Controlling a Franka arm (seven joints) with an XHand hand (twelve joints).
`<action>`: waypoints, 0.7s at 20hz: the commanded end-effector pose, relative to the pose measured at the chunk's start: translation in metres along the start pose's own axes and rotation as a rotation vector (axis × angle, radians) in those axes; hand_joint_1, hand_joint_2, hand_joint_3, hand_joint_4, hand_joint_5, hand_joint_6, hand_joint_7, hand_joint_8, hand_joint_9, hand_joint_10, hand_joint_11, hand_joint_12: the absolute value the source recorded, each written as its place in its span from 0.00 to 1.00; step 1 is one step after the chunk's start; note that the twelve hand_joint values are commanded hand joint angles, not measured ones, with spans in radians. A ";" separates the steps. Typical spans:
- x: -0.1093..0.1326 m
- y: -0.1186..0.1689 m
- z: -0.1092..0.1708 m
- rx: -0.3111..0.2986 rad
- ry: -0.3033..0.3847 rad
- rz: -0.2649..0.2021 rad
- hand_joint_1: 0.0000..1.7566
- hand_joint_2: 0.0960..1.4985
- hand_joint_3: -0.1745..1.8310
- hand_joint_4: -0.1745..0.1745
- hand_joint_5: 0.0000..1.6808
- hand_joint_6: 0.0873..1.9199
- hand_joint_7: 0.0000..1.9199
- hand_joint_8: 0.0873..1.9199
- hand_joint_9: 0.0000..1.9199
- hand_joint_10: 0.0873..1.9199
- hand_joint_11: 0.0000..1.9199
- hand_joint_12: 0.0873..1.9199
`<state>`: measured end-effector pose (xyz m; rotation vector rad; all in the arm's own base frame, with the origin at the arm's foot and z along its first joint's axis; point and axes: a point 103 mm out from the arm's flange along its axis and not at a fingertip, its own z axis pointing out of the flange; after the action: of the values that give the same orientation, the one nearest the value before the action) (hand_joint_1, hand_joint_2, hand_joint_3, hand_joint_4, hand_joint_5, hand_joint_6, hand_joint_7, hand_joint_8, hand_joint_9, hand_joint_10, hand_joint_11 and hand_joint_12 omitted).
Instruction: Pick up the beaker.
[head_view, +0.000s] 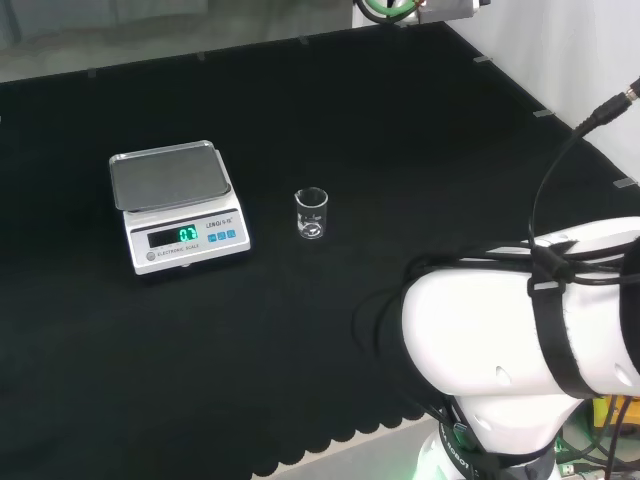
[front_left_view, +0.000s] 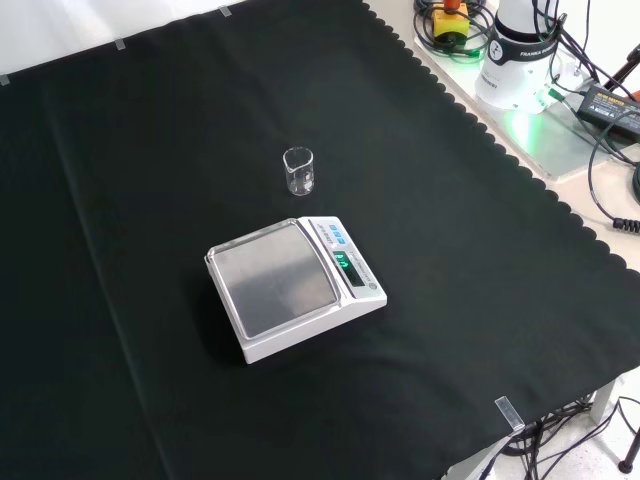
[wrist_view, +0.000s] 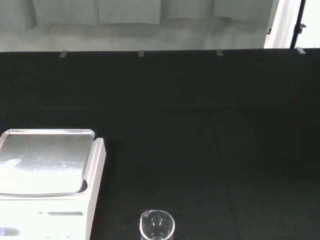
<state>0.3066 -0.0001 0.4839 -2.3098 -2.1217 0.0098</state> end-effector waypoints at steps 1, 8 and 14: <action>-0.002 0.001 0.001 -0.005 -0.002 -0.004 0.00 0.61 0.21 0.60 0.00 0.00 0.00 0.00 0.00 0.00 0.00 0.47; -0.005 0.007 0.010 -0.013 -0.009 0.011 0.00 0.59 0.21 0.61 0.00 0.00 0.00 0.00 0.00 0.00 0.00 0.45; 0.003 0.012 0.039 -0.180 -0.092 0.054 0.00 0.58 0.21 0.55 0.10 0.00 0.08 0.14 0.09 0.27 0.01 0.75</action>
<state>0.3146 -0.0032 0.4691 -2.3481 -2.1377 0.0177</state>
